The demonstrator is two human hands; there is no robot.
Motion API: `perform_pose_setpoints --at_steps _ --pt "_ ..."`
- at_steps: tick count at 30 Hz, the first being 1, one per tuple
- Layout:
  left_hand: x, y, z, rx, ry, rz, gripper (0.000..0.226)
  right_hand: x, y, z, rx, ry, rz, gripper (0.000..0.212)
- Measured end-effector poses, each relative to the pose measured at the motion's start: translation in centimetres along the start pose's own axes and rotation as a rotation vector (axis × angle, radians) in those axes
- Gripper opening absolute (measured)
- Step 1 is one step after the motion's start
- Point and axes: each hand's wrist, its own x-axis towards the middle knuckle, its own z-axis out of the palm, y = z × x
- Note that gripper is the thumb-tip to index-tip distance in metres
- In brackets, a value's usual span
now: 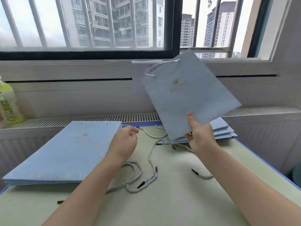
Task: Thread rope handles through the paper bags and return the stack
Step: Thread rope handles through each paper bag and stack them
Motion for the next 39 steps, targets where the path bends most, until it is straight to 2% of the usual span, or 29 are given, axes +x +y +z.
perform_pose_setpoints --at_steps 3,5,9,14,18,22,25,27,30,34,36,39 --pt "-0.1 -0.2 0.1 0.067 0.011 0.017 0.027 0.6 -0.2 -0.5 0.022 0.037 0.262 0.018" --pt "-0.2 -0.1 0.1 0.098 0.006 0.015 0.027 1.2 -0.4 -1.0 -0.001 -0.017 0.354 0.022" --pt "-0.5 -0.1 0.1 0.2 -0.016 0.035 0.027 2.4 -0.4 -2.0 0.113 -0.096 0.449 0.025" --pt "-0.7 0.2 0.2 0.288 -0.033 0.067 0.026 2.3 -0.7 -1.9 0.072 -0.008 0.331 0.013" --pt "-0.8 0.3 0.1 0.313 -0.034 0.091 0.027 2.3 -0.6 -1.6 -0.078 0.118 0.174 0.012" --pt "-0.9 0.2 0.1 0.329 -0.043 0.093 0.027 1.9 -0.6 -1.4 -0.085 0.179 0.146 0.014" --pt "-0.9 0.3 0.2 0.343 -0.077 0.089 0.027 1.7 -0.4 -1.3 -0.074 0.182 0.114 0.007" --pt "-1.0 0.3 0.4 0.351 -0.097 0.099 0.026 1.4 -0.2 -1.1 -0.138 0.147 0.105 0.014" --pt "-0.9 0.1 0.6 0.393 -0.187 0.115 0.024 0.8 0.5 -0.7 -0.527 -0.012 -0.028 0.019" --pt "-1.0 0.4 0.9 0.556 -0.348 0.118 0.037 -0.9 1.9 0.2 -0.942 -0.424 -0.301 0.007" --pt "-1.1 0.5 1.1 0.514 -0.354 0.111 0.025 -1.5 2.8 0.4 -1.139 -0.623 -0.378 0.007" --pt "-1.2 0.5 1.1 0.47 -0.357 0.095 0.007 -2.0 4.4 0.1 -1.401 -0.846 -0.442 0.023"
